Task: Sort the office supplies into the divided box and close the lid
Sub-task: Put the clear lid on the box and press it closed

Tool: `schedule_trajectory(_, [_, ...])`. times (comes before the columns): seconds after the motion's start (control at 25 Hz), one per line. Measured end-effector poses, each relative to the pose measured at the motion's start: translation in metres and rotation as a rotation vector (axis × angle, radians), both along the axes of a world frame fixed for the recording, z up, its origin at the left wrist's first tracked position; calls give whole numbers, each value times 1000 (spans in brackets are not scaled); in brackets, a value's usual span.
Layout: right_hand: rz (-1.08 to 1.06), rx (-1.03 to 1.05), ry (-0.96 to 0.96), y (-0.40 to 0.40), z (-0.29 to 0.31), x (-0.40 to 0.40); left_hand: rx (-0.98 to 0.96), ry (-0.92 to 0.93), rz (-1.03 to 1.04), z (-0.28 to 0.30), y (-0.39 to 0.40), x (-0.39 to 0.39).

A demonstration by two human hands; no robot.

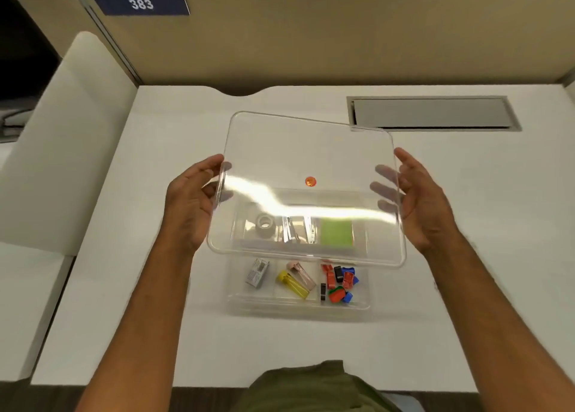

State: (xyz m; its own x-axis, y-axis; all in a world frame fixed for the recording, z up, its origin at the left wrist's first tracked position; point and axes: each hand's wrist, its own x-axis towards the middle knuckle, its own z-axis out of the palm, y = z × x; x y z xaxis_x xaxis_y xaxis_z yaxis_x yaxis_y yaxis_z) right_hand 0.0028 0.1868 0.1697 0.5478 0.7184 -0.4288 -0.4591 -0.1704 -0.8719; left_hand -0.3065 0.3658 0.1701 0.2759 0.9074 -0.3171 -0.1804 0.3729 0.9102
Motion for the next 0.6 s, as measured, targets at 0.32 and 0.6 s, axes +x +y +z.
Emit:
schedule_trajectory(0.32, [-140,-174,-95,-65,-78,-67,-10,225,59,-69,-77,-23])
schedule_trajectory(0.6, [-120,-236,-255,-46,-100,-75,16,398,104,-101,-69,-23])
